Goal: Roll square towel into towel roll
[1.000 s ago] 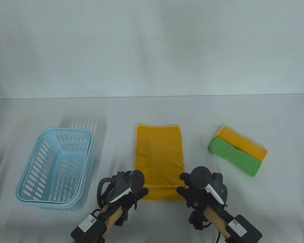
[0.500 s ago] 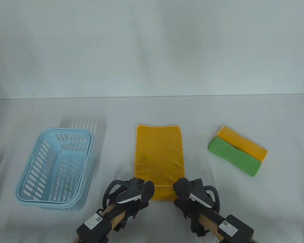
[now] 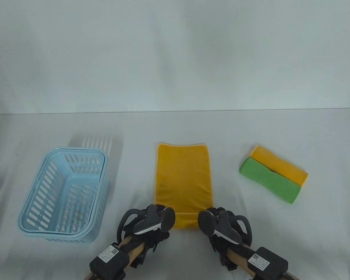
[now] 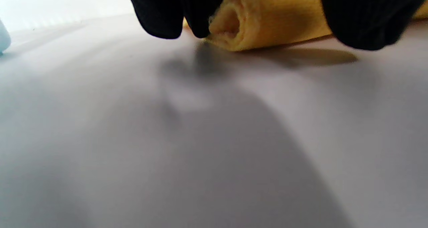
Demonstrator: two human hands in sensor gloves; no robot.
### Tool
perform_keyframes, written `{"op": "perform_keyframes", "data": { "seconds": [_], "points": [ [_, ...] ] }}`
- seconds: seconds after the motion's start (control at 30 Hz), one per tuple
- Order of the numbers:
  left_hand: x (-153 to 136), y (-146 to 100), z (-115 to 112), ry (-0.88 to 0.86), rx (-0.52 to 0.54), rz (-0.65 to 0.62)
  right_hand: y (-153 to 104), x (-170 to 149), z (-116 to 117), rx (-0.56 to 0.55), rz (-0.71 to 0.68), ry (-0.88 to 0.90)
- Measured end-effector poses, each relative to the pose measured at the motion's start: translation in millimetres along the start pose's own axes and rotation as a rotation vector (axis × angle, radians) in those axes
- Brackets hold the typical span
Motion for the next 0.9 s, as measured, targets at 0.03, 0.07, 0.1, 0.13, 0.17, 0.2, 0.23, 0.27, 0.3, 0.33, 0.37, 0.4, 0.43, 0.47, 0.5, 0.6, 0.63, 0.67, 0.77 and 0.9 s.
{"op": "perform_keyframes", "data": {
  "seconds": [0.03, 0.07, 0.1, 0.13, 0.17, 0.2, 0.23, 0.27, 0.3, 0.33, 0.37, 0.4, 0.43, 0.47, 0.5, 0.6, 0.63, 0.67, 0.77, 0.9],
  "points": [
    [-1, 0, -1, 0.0, -0.002, 0.003, 1, -2, -1, -0.002, 0.003, 0.024],
    [-2, 1, -1, 0.007, -0.002, 0.008, 1, -5, -2, -0.004, 0.009, 0.048],
    [-4, 1, -1, 0.013, -0.001, 0.01, 2, -7, -3, 0.0, 0.013, 0.067],
    [-5, 2, -1, 0.011, 0.0, 0.012, 3, -9, -3, 0.005, 0.017, 0.093],
    [-7, 3, 0, -0.005, 0.001, 0.018, 4, -13, -4, 0.01, 0.024, 0.123],
    [-10, 4, 1, -0.018, 0.001, 0.025, 5, -16, -4, 0.019, 0.025, 0.159],
    [-12, 4, 1, -0.032, 0.001, 0.027, 6, -18, -5, 0.021, 0.029, 0.178],
    [-14, 4, 3, -0.05, 0.008, 0.027, 6, -20, -5, 0.023, 0.034, 0.19],
    [-17, 4, 6, -0.074, 0.025, 0.031, 8, -23, -6, 0.029, 0.038, 0.227],
    [-20, 3, 8, -0.095, 0.035, 0.034, 9, -27, -7, 0.034, 0.044, 0.256],
    [-23, 3, 11, -0.115, 0.04, 0.034, 10, -31, -9, 0.042, 0.055, 0.29],
    [-25, 2, 13, -0.135, 0.046, 0.039, 11, -34, -9, 0.046, 0.059, 0.326],
    [-27, 1, 15, -0.156, 0.045, 0.036, 13, -37, -9, 0.053, 0.062, 0.371],
    [-28, 0, 16, -0.169, 0.045, 0.033, 13, -40, -9, 0.061, 0.067, 0.395],
    [-29, -2, 18, -0.191, 0.034, 0.026, 14, -43, -10, 0.073, 0.069, 0.428],
    [-30, -5, 19, -0.257, -0.015, 0.009, 13, -47, -7, 0.12, 0.079, 0.496],
    [-31, -6, 19, -0.279, -0.038, 0.002, 12, -49, -5, 0.153, 0.085, 0.531],
    [-32, -7, 19, -0.293, -0.047, -0.003, 12, -49, -3, 0.169, 0.089, 0.552],
    [-37, -8, 17, -0.365, -0.07, 0.005, 12, -53, 4, 0.205, 0.123, 0.609],
    [-44, -5, 17, -0.337, -0.02, 0.078, 17, -56, 4, 0.156, 0.168, 0.58]
  ]
}}
Point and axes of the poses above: the tracker on the back of each hand, its own x axis roughly to the thumb side, its own y axis roughly from the wrist to the fingertips, z = x × y, the point moved 5 cm from there along y, roughly from the wrist to the fingertips
